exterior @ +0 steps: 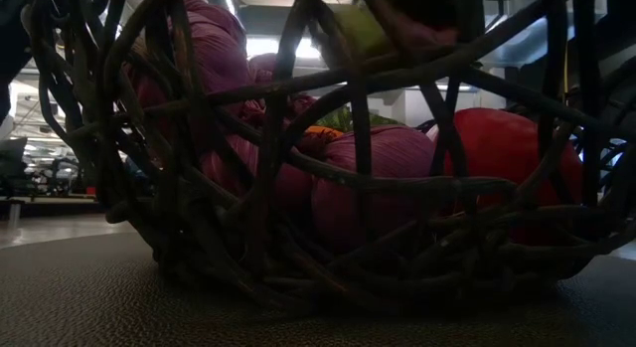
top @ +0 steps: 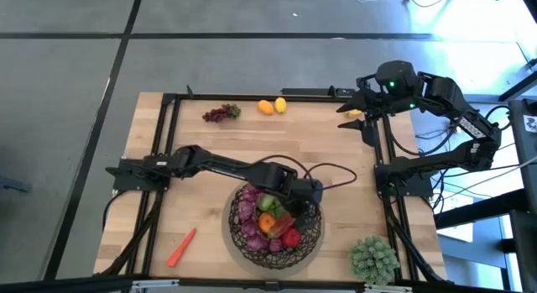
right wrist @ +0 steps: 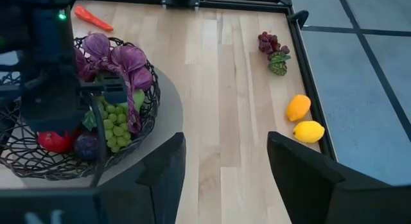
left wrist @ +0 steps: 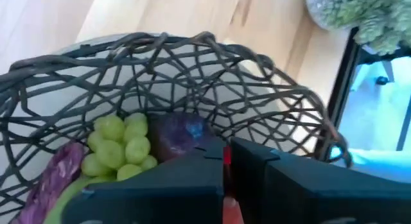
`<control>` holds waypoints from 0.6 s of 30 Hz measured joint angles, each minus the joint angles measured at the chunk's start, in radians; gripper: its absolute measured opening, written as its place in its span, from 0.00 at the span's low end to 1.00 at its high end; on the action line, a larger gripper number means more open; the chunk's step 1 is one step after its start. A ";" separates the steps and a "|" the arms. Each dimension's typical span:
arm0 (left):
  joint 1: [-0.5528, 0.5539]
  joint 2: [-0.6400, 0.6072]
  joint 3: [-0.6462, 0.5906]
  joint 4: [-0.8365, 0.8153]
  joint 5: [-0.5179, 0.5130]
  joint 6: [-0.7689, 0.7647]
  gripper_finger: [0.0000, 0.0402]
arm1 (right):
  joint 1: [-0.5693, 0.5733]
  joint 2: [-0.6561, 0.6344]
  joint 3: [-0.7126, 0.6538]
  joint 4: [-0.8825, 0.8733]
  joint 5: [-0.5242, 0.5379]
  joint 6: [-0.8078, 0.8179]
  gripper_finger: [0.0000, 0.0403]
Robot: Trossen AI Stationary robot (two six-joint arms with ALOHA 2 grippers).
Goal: Build produce basket
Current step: Put the chili pepper into the mesh basket
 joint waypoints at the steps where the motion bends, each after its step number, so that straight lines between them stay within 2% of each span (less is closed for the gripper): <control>1: 0.000 0.003 0.000 -0.001 0.000 0.000 0.00 | 0.000 0.000 0.000 0.000 0.000 0.000 0.52; 18: -0.003 0.066 -0.005 0.026 0.035 0.005 0.00 | 0.000 0.000 0.000 0.000 0.000 -0.016 0.52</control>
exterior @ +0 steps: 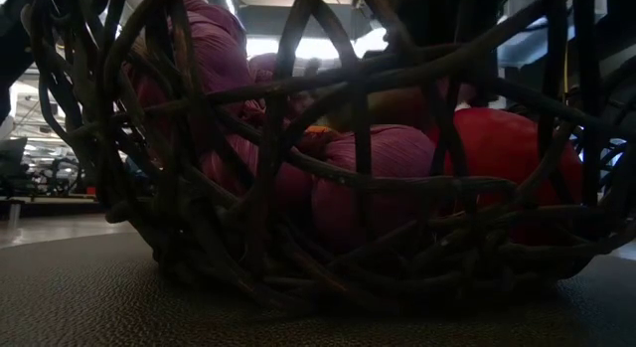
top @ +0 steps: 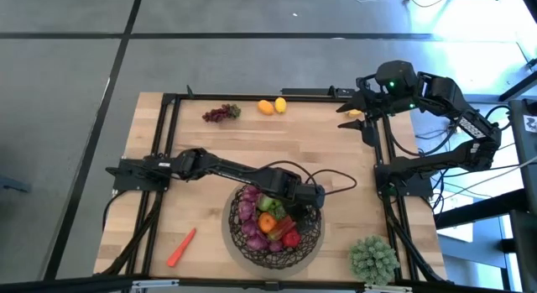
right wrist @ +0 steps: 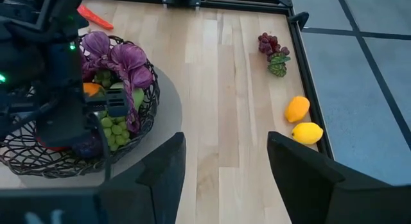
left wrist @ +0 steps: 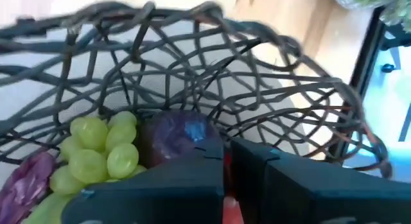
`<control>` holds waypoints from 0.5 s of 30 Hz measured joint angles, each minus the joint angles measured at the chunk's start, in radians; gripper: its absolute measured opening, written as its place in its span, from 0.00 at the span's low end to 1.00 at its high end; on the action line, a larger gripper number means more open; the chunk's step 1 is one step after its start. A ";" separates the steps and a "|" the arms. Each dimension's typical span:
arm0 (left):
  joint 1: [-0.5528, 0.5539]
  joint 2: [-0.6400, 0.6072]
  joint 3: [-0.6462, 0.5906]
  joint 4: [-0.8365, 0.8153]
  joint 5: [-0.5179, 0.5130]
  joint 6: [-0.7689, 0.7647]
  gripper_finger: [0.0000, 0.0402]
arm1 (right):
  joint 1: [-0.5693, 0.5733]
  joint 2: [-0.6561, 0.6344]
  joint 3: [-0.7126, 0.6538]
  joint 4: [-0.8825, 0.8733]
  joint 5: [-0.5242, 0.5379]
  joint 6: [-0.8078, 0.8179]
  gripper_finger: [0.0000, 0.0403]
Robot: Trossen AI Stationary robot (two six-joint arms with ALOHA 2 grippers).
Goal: Build produce basket
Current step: Put the chili pepper into the mesh basket
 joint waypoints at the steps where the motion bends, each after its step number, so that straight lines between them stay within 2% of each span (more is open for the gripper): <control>1: 0.000 -0.002 0.000 -0.001 0.000 0.010 0.00 | 0.000 0.000 0.000 0.000 0.000 -0.001 0.52; 6: 0.002 -0.002 0.000 -0.001 0.012 0.022 0.01 | 0.000 0.000 0.000 0.000 0.000 -0.003 0.52; 15: 0.000 -0.002 0.000 -0.002 0.010 0.023 0.12 | 0.000 0.000 0.000 0.000 0.000 -0.003 0.52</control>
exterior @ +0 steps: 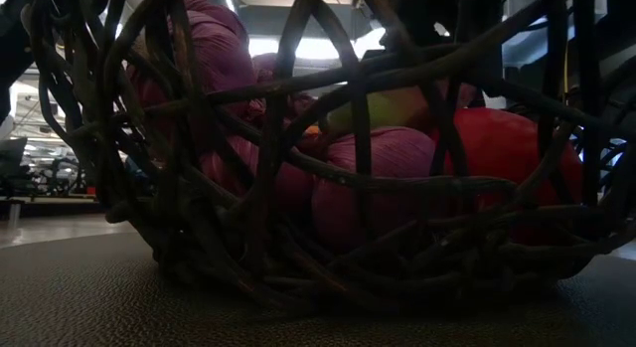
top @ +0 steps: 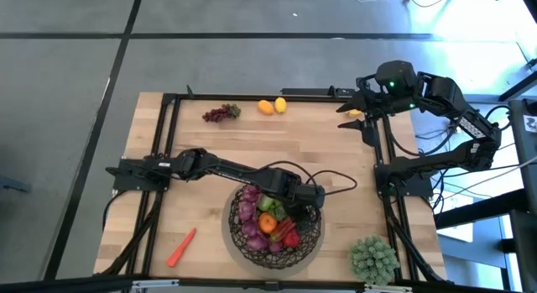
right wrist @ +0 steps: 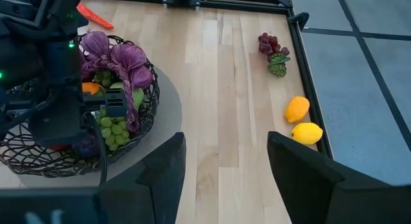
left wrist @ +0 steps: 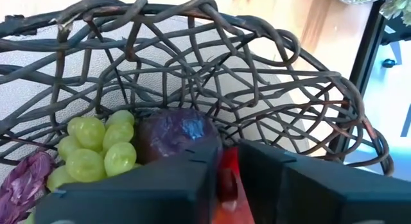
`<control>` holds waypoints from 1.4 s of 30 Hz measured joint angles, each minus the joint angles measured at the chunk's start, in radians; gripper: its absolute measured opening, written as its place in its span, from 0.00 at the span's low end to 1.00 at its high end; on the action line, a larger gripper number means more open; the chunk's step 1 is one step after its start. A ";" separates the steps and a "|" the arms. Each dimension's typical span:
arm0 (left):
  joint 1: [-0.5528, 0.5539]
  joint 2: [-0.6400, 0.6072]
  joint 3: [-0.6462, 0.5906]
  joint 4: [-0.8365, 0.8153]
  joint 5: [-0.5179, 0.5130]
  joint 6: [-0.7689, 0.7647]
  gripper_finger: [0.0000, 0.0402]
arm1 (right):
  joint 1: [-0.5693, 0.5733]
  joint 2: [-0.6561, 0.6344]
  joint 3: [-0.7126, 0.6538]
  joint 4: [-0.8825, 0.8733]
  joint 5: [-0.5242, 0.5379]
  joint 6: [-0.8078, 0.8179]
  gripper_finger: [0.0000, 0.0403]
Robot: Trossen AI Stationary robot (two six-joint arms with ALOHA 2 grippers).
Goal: Build produce basket
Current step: Put the chili pepper into the mesh basket, then put the carrot into the mesh basket
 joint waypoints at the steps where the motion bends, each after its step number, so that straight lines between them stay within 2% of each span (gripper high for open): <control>1: 0.000 0.000 0.000 0.000 0.000 0.000 0.14 | 0.000 0.000 0.000 0.000 0.000 0.000 0.52; 6: 0.000 0.000 0.000 -0.001 -0.002 0.000 0.19 | 0.000 0.000 0.000 -0.001 -0.005 -0.004 0.52; 13: 0.001 0.000 0.000 -0.005 -0.061 -0.017 0.21 | 0.000 0.000 0.000 -0.012 -0.219 -0.057 0.52; 16: 0.001 -0.001 0.000 -0.005 -0.084 -0.027 0.21 | 0.000 0.000 0.000 -0.016 -0.258 -0.061 0.52; 27: -0.025 -0.023 0.000 -0.011 -0.166 -0.015 0.21 | 0.000 0.000 0.000 -0.060 -0.262 -0.103 0.52; 34: -0.008 -0.127 0.000 -0.096 -0.300 -0.008 0.21 | 0.000 -0.002 0.000 -0.062 -0.261 -0.105 0.52; 42: 0.033 -0.265 0.000 -0.219 -0.368 -0.035 0.22 | 0.000 -0.017 0.000 -0.062 -0.254 -0.108 0.52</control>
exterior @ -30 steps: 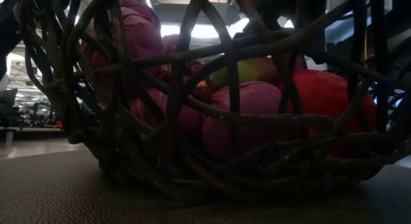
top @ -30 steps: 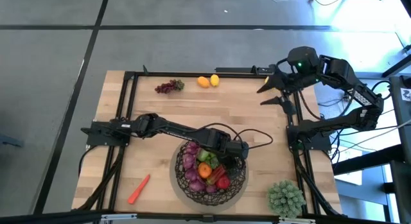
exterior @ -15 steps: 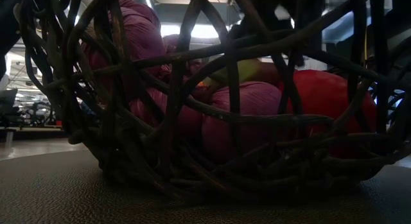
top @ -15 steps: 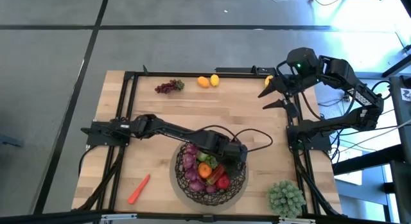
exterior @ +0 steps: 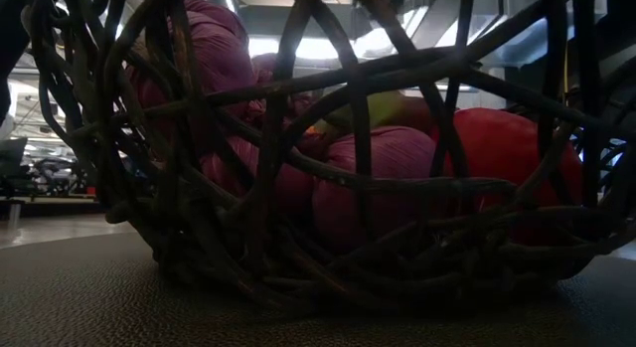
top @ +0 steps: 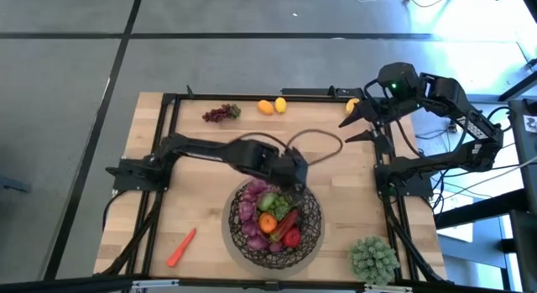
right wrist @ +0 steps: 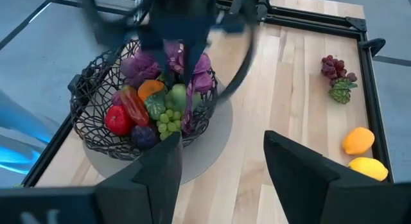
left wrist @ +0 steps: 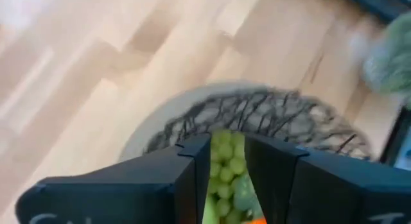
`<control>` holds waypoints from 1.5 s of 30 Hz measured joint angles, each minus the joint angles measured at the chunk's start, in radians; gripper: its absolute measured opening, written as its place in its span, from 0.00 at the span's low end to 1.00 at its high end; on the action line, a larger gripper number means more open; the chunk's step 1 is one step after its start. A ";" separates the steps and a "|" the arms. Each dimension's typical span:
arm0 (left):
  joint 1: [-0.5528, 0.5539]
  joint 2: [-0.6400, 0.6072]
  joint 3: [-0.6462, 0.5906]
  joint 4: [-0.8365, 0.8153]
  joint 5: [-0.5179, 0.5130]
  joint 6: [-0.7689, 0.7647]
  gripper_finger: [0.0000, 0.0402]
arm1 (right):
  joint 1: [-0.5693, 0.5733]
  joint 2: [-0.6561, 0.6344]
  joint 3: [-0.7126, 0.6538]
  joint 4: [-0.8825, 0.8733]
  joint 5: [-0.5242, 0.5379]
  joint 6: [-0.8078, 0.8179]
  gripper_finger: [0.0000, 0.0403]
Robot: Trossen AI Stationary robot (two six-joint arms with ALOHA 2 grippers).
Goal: Build produce basket
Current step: Put the carrot into the mesh basket
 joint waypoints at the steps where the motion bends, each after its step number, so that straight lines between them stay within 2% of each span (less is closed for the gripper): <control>1: 0.003 -0.015 0.002 -0.001 -0.008 -0.003 0.22 | 0.000 -0.001 0.000 0.000 0.001 0.000 0.52; 10: 0.012 -0.149 0.000 -0.289 -0.108 -0.157 0.22 | 0.000 -0.024 0.000 -0.019 0.002 0.002 0.52; 14: -0.005 -0.185 -0.001 -0.419 -0.110 -0.257 0.22 | 0.000 -0.035 0.000 -0.019 0.002 0.004 0.52; 16: -0.025 -0.195 0.000 -0.427 -0.105 -0.294 0.22 | 0.000 -0.038 0.000 -0.019 0.002 0.006 0.52; 23: -0.135 -0.220 -0.004 -0.423 0.027 -0.398 0.22 | 0.000 -0.039 0.000 -0.002 -0.003 0.035 0.52; 28: -0.229 -0.225 -0.033 -0.423 0.102 -0.538 0.22 | 0.000 -0.039 0.000 -0.007 -0.029 0.057 0.52; 35: -0.362 -0.221 -0.177 -0.423 0.208 -0.791 0.21 | 0.001 -0.039 0.000 -0.025 -0.187 0.006 0.52; 40: -0.462 -0.221 -0.291 -0.422 0.282 -0.955 0.21 | 0.000 -0.038 0.000 -0.009 -0.189 0.004 0.52; 45: -0.545 -0.221 -0.404 -0.423 0.298 -1.098 0.21 | 0.000 -0.038 0.000 -0.005 -0.190 0.003 0.52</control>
